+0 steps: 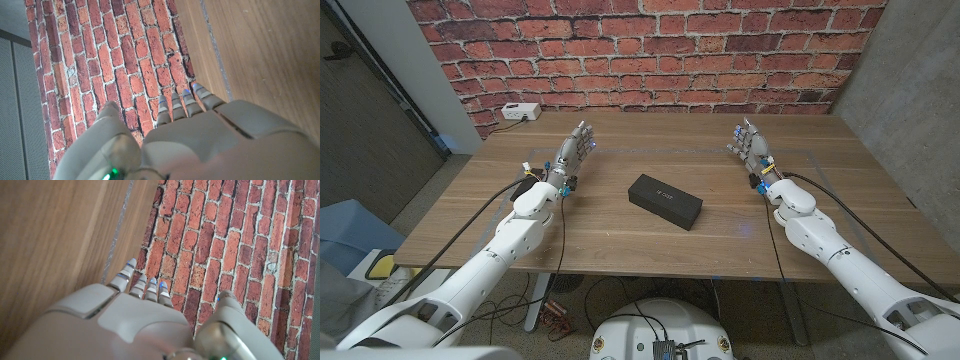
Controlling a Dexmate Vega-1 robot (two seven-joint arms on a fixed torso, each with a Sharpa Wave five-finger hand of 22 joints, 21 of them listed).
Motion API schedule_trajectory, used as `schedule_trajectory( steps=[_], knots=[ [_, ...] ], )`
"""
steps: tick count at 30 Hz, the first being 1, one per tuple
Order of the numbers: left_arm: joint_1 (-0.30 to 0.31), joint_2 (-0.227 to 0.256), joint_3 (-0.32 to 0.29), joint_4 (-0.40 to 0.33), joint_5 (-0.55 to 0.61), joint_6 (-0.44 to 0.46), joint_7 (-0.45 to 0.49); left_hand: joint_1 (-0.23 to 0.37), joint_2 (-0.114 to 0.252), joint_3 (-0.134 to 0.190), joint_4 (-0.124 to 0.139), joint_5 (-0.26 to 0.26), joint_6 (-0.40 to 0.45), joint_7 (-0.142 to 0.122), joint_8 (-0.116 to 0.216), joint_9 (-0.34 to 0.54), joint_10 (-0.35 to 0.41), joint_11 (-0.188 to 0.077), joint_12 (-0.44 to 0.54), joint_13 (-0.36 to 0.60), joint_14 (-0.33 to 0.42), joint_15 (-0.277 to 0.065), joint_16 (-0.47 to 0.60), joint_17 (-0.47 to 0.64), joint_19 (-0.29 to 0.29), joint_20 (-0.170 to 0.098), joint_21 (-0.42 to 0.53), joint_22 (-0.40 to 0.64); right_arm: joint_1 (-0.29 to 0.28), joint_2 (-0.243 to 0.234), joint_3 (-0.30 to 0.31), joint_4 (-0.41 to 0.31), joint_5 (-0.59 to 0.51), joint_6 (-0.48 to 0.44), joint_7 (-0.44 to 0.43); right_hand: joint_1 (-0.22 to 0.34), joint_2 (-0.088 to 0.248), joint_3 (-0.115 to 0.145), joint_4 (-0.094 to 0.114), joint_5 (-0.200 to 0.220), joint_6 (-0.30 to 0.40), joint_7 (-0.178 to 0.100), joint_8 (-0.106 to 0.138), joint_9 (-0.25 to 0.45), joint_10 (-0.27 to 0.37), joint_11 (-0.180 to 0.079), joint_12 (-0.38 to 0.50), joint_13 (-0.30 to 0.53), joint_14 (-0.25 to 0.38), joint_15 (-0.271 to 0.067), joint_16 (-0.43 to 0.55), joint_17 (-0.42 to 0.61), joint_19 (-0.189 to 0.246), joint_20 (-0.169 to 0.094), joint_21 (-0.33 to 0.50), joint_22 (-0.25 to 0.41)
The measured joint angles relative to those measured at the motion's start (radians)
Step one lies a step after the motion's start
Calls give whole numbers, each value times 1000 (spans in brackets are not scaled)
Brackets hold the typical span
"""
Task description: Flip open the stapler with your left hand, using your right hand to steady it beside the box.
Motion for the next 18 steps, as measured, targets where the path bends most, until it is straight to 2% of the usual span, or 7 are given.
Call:
schedule_trajectory(
  steps=[18],
  knots=[
    [-3, -6, -6, 39, -11, -37, -34, 5, 5, 4, -4, 0, 4, -4, 0, 0, 6, -6, 0, 0, 0, 0, 0, 0, 0, 0, 0, 0, -8, -7, -9, -28, -7, -24, -15, 0, 0, 0, 0, 0, 4, -4, 0, 0, 0, 0, 0, -4, 4, -4, 0, -3, 0, 0, 0, 0]
  ],
)
